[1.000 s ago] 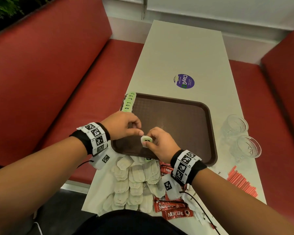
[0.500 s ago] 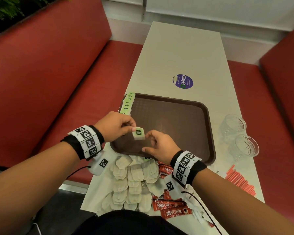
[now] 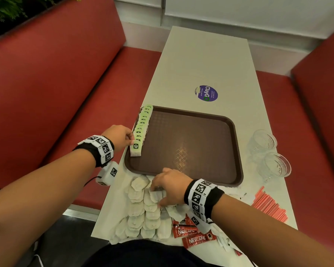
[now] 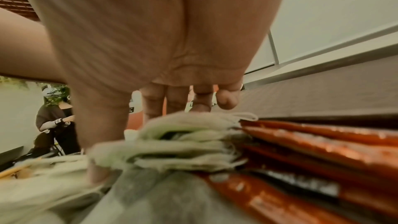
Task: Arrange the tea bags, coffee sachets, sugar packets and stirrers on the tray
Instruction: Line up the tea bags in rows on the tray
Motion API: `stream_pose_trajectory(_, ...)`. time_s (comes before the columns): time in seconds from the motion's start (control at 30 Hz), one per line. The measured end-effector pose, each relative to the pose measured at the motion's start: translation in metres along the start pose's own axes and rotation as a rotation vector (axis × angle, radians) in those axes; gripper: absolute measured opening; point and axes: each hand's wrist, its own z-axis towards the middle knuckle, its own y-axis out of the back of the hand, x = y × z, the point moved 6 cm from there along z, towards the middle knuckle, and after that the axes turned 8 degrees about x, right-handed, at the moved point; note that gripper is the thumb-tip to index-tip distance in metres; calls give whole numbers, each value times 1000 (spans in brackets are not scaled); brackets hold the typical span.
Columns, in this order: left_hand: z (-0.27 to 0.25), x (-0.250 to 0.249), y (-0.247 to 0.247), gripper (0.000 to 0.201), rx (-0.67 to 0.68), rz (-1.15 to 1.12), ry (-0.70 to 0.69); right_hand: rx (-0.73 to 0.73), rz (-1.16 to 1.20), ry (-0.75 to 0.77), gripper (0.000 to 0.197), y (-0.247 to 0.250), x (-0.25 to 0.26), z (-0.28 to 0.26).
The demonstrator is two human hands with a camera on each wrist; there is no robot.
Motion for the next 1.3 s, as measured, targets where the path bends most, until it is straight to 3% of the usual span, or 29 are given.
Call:
stream_pose_trajectory(0.2, 6, -7, -3, 12, -79, 62, -11, -16, 42, -25, 38, 1, 2, -2)
stream_pose_trajectory(0.4, 1, -20, -29, 32, 78, 264, -100, -15, 52, -84, 27, 0, -5, 2)
stream_pose_trajectory(0.5, -3, -19, -28, 31, 73, 242, -120, -80, 86, -79, 23, 5, -7, 4)
stream_pose_trajectory(0.6, -18, -31, -25, 23, 60, 161, -228, -158, 141, -89, 20, 14, -10, -1)
stream_pose_trajectory(0.73, -52, -42, -42, 19, 248, 229, -368, -252, 214, -78, 10, 27, -13, -9)
stream_pose_trajectory(0.83, -70, -36, -61, 26, 371, 351, -379, -305, 247, -90, 11, 29, -16, -11)
stream_pose_trajectory(1.03, -84, -32, -76, 33, 317, 471, -431, -372, 359, -68, 30, 29, -15, -10)
stream_pose_trajectory(1.17, -86, -35, -77, 19, 267, 438, -475, -345, 397, -87, 29, 22, -18, -9)
stream_pose_trajectory(1.3, -88, -48, -62, 17, 168, 317, -529, -344, 455, -91, 13, 23, -16, -10)
